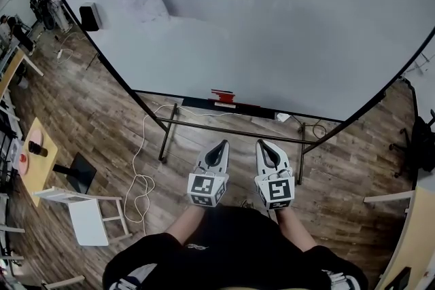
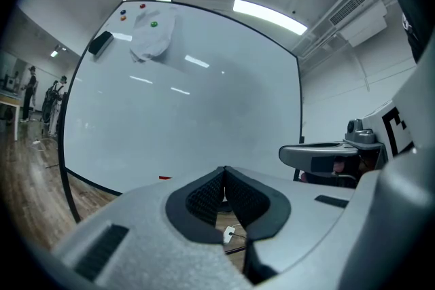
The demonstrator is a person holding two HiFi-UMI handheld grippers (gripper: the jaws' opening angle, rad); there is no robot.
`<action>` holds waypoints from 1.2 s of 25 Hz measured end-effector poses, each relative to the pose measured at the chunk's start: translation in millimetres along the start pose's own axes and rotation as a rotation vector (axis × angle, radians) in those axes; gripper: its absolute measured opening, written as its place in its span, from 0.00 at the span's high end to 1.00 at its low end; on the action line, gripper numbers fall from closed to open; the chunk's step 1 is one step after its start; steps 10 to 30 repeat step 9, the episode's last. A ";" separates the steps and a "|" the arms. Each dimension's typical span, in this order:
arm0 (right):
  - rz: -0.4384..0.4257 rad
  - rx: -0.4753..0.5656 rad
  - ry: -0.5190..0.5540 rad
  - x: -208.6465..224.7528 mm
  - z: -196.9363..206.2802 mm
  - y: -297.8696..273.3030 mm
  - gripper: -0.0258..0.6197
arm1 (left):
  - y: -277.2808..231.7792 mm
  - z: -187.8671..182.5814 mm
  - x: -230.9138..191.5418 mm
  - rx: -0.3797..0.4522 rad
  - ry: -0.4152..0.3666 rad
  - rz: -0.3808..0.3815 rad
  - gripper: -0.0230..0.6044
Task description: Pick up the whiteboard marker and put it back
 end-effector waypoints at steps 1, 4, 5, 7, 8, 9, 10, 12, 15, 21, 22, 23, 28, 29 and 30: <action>-0.001 0.000 -0.001 0.9 1.1 1.3 0.96 | 0.8 0.4 1.7 0.000 -0.001 -0.001 0.95; 0.000 -0.002 -0.006 3.5 3.7 5.3 0.96 | 1.6 1.1 7.7 -0.003 -0.006 0.004 0.95; 0.000 -0.003 -0.008 3.9 3.6 7.2 0.96 | 1.9 0.4 9.9 -0.004 -0.006 0.007 0.95; 0.000 -0.004 -0.010 4.4 2.9 11.3 0.96 | 2.9 -1.8 14.5 -0.005 -0.008 0.012 0.95; 0.000 -0.004 -0.011 4.8 2.6 13.3 0.96 | 3.4 -2.9 16.8 -0.005 -0.009 0.015 0.95; 0.000 -0.005 -0.011 5.2 2.2 15.2 0.96 | 3.9 -4.1 19.2 -0.006 -0.010 0.017 0.95; 0.000 -0.005 -0.011 5.2 2.2 15.2 0.96 | 3.9 -4.1 19.2 -0.006 -0.010 0.017 0.95; 0.000 -0.005 -0.011 5.2 2.2 15.2 0.96 | 3.9 -4.1 19.2 -0.006 -0.010 0.017 0.95; 0.000 -0.005 -0.011 5.2 2.2 15.2 0.96 | 3.9 -4.1 19.2 -0.006 -0.010 0.017 0.95; 0.000 -0.005 -0.011 5.2 2.2 15.2 0.96 | 3.9 -4.1 19.2 -0.006 -0.010 0.017 0.95; 0.000 -0.005 -0.011 5.2 2.2 15.2 0.96 | 3.9 -4.1 19.2 -0.006 -0.010 0.017 0.95; 0.000 -0.005 -0.011 5.2 2.2 15.2 0.96 | 3.9 -4.1 19.2 -0.006 -0.010 0.017 0.95; 0.000 -0.005 -0.011 5.2 2.2 15.2 0.96 | 3.9 -4.1 19.2 -0.006 -0.010 0.017 0.95; 0.000 -0.005 -0.011 5.2 2.2 15.2 0.96 | 3.9 -4.1 19.2 -0.006 -0.010 0.017 0.95; 0.000 -0.005 -0.011 5.2 2.2 15.2 0.96 | 3.9 -4.1 19.2 -0.006 -0.010 0.017 0.95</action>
Point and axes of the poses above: the fingertips, and each gripper's own axes: y backward along the fingers, x to its right, z out of its underside, the point moved 5 cm from there along y, backward along the fingers, and after that the axes turned 13 degrees about -y, right-handed, at the moved point
